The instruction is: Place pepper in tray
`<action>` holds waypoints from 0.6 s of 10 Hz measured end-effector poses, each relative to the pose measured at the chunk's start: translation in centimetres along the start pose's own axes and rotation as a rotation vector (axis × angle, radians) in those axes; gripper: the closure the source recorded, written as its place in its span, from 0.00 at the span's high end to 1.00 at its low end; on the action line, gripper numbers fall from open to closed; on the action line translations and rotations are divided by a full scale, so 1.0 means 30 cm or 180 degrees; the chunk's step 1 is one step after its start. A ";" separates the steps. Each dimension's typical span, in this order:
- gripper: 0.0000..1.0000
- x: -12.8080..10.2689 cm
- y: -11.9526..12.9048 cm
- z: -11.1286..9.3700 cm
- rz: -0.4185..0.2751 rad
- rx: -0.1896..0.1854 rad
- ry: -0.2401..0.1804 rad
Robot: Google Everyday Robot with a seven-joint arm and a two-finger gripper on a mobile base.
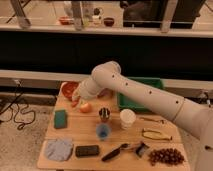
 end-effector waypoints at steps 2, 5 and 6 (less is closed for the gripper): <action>0.02 0.004 -0.002 -0.002 0.0009 0.0014 0.0010; 0.02 0.108 -0.027 -0.068 0.0173 0.0191 0.0128; 0.02 0.190 -0.048 -0.106 0.0240 0.0276 0.0191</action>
